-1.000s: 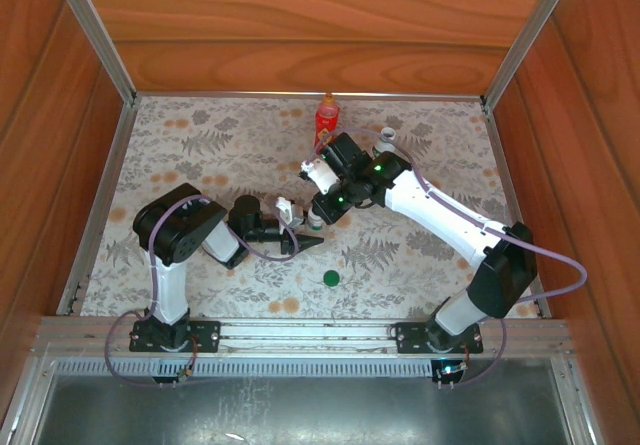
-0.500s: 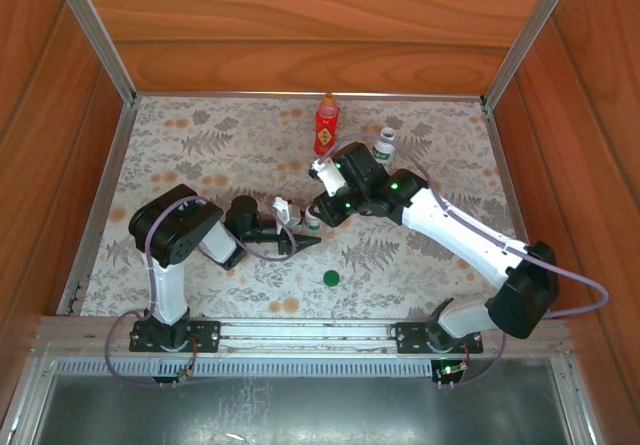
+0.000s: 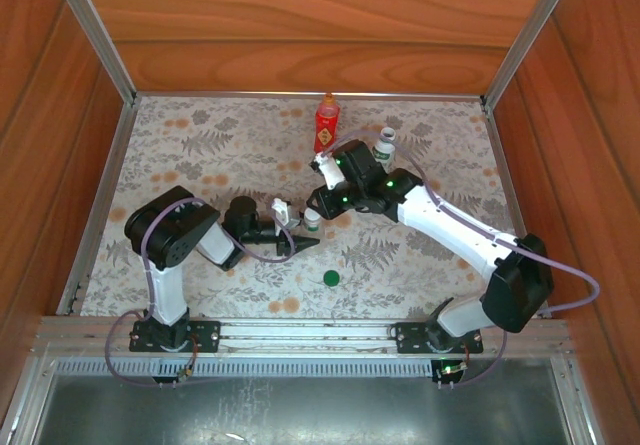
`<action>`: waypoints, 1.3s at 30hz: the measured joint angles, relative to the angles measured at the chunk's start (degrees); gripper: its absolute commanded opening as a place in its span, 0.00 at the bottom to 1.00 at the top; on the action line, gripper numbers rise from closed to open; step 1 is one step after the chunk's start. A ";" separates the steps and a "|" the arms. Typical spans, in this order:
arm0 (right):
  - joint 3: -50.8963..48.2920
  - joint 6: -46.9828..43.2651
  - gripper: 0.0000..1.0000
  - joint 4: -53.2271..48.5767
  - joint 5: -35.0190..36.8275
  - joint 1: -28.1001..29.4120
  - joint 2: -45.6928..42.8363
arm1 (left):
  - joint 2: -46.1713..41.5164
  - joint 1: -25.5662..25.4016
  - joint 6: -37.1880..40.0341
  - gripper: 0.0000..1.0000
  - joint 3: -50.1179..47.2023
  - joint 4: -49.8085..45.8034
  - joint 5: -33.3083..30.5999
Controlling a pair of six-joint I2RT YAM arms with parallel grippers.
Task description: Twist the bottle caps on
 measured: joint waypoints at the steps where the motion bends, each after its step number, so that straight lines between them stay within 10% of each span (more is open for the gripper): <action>1: -0.28 0.00 0.33 0.13 -0.17 -0.02 0.02 | -0.09 0.02 0.07 0.60 -0.09 -0.11 0.00; 39: -6.16 1.55 0.18 1.29 -7.04 -1.60 -4.33 | -0.63 0.61 1.64 0.60 -0.52 -1.09 0.66</action>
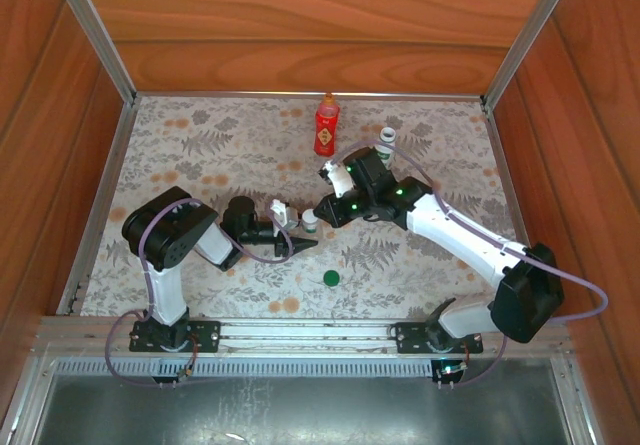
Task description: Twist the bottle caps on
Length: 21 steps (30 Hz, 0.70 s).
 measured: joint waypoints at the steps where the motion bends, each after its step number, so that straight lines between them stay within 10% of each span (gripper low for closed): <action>1: -0.11 0.00 0.18 -0.02 -0.42 -0.11 -0.11 | -0.02 0.07 0.02 0.60 0.00 -0.04 0.11; 21: 1.97 0.63 0.40 -3.87 -0.44 -0.15 -0.70 | -0.42 0.48 -0.83 0.59 0.00 -0.66 0.02</action>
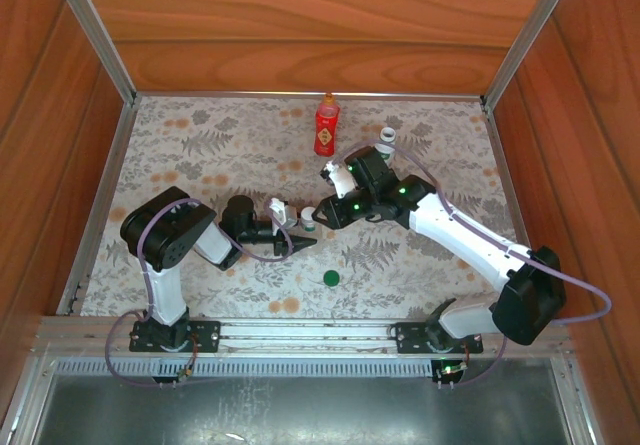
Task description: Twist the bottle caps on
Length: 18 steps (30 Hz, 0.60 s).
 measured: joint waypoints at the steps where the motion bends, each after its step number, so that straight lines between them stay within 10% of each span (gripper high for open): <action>1: 0.11 0.28 0.40 0.07 0.35 0.00 0.00 | 0.00 0.00 0.00 0.59 0.00 0.00 0.00; 18: 0.48 0.68 0.26 1.03 2.82 0.00 2.36 | 0.00 0.00 0.00 0.59 0.00 -0.07 0.02</action>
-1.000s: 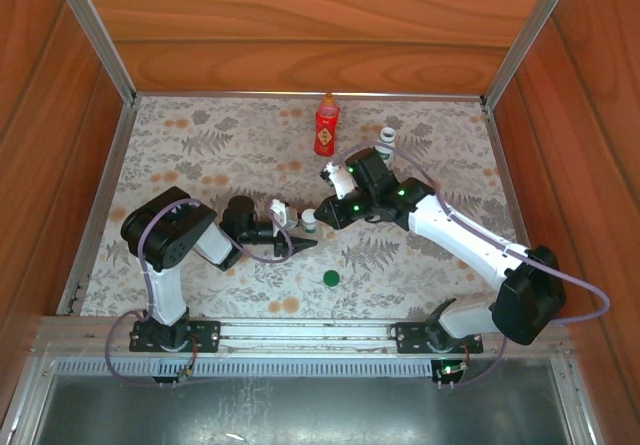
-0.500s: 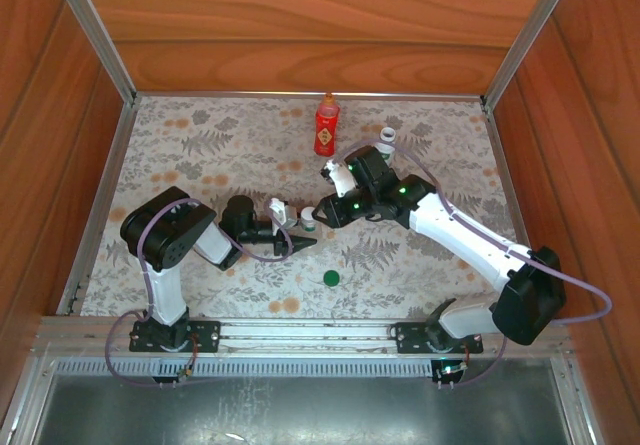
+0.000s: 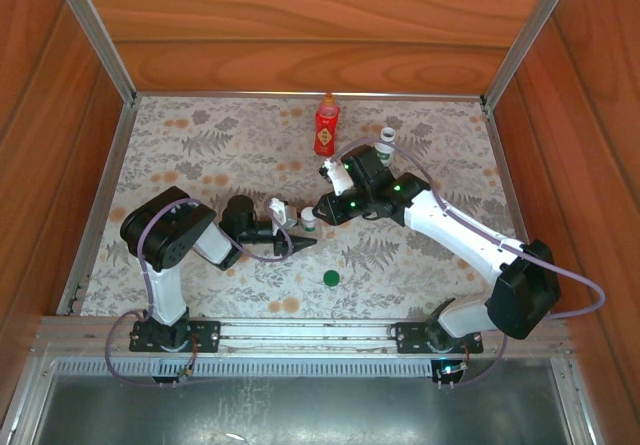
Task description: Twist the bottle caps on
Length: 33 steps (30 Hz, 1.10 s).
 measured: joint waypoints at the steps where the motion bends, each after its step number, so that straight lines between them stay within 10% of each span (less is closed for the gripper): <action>1: 0.04 -0.20 0.25 -0.13 -0.04 0.00 0.00 | 0.00 0.00 0.02 0.59 0.00 0.00 0.00; 33: -8.48 4.44 0.17 12.17 4.35 3.37 -2.14 | 0.00 0.31 1.70 0.59 -0.57 0.15 0.81</action>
